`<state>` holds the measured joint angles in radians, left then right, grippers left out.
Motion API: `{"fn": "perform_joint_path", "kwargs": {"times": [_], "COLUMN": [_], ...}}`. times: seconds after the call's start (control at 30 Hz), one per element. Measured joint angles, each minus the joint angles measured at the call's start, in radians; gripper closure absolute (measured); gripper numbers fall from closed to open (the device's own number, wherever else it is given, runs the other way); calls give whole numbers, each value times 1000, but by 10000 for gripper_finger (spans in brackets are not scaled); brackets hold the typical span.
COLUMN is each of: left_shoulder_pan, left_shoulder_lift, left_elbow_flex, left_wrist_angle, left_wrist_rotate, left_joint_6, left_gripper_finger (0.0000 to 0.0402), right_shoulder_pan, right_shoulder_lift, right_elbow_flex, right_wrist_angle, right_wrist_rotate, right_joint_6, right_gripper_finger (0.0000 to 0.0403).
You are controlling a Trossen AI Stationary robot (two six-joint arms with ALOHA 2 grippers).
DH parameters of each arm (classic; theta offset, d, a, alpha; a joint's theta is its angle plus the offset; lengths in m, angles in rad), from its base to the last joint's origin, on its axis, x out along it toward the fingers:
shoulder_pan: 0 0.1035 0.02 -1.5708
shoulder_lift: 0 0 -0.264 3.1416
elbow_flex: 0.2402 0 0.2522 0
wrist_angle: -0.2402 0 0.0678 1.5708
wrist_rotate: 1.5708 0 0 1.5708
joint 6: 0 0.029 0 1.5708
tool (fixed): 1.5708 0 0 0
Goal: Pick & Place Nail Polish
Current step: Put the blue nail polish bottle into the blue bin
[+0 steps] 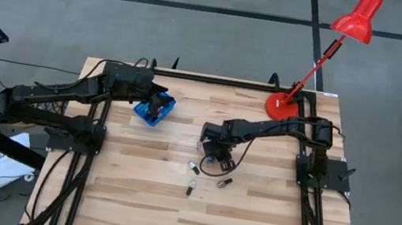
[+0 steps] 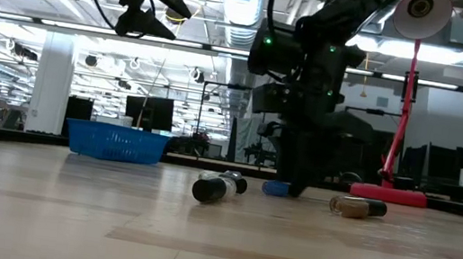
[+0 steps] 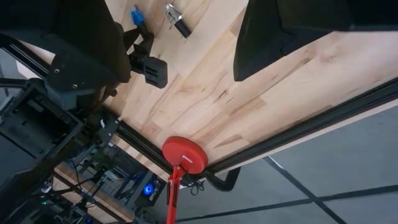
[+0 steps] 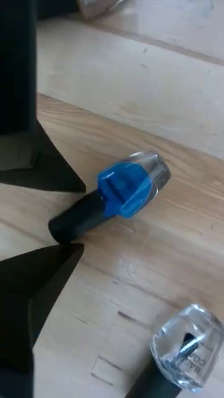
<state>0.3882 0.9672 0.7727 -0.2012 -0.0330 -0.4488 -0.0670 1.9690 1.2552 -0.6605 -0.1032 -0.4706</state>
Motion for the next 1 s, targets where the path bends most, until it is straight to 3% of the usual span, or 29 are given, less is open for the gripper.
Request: {"fn": "perform_joint_path", "kwargs": {"times": [0.33, 0.63, 1.0], "left_shoulder_pan": [0, 0, 0], "left_shoulder_lift": [0, 0, 1], "left_elbow_flex": [0, 0, 0], "left_wrist_angle": [0, 0, 73], "left_wrist_rotate": [0, 1, 3], "left_joint_6": [0, -1, 1], "left_gripper_finger": [121, 121, 121], "right_shoulder_pan": [-1, -23, -188], "right_shoulder_lift": [0, -33, -339], "right_elbow_flex": [0, -1, -1], "right_wrist_angle": [3, 18, 108], "right_wrist_rotate": [0, -2, -31], "right_joint_6": [-11, 45, 162], "right_gripper_finger": [363, 363, 363]}}
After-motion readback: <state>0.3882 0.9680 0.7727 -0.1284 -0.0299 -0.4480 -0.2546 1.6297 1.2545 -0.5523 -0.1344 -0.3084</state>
